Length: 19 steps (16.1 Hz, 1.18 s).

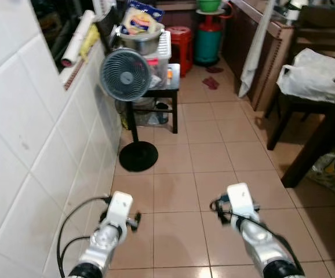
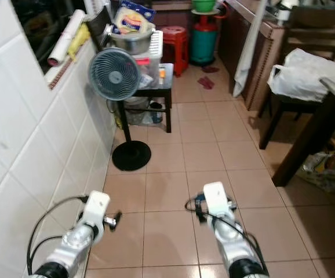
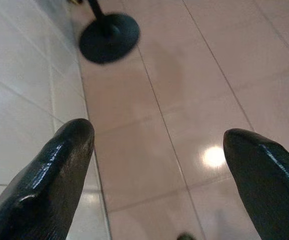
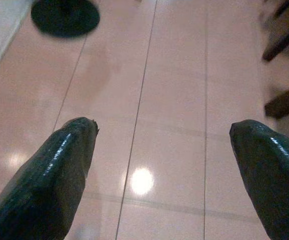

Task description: Setting the table

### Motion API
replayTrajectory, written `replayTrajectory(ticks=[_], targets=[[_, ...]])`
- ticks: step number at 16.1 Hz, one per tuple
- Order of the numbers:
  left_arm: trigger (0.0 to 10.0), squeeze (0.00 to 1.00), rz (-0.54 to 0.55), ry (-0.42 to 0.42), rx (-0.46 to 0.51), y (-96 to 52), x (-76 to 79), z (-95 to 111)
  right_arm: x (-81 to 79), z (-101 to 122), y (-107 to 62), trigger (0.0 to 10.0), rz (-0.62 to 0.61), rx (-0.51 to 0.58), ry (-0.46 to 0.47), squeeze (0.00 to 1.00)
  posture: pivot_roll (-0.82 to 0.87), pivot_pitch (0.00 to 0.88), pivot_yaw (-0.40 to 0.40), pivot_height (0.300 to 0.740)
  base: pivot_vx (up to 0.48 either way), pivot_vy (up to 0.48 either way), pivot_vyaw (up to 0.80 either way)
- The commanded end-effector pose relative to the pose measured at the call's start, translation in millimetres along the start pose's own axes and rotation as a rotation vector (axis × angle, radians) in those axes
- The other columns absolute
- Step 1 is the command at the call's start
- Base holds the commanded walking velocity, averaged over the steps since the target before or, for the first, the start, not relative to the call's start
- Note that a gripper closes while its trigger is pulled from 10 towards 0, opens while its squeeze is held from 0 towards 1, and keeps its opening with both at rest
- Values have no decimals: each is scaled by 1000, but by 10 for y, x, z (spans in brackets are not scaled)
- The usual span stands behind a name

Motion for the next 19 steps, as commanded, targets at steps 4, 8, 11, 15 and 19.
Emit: replayTrajectory(ticks=[4, 8, 11, 15, 19], targets=[[10000, 0, 24, 98, -135, -74, -210, -326, -226, -240, -36, 10000, 68, -90, -32, 0, -107, 18, 113, 740, 0, 0, 0], [10000, 0, 68, 161, -228, -236, -498, -652, -612, -352, -145, 10000, 248, -58, -73, 0, -80, 13, 105, 740, 0, 0, 0], [10000, 0, 93, 123, -281, -348, -529, -895, -376, -595, -153, 10000, 96, -185, 39, 0, -56, 0, 84, 740, 0, 0, 0], [10000, 0, 104, 84, -318, -406, -465, -1048, -377, -993, -312, 10000, 153, -314, -34, 0, -34, 0, 34, 740, 0, 0, 0], [10000, 0, 92, 58, -328, -404, -407, -1071, -461, -948, -300, 10000, 198, -301, -94, 0, -15, 0, 5, 740, 0, 0, 197]])
Point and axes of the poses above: a point about 5 cm out from each wrist's last joint towards the gripper, its own y axis pointing out of the wrist towards the gripper, its own z axis along the axis of the wrist's last joint, x = y × z, the point moved 6 cm from there along y, pointing out of the wrist towards the gripper, and after that the axes turned 7 degrees about -y, right-handed, at the moved point
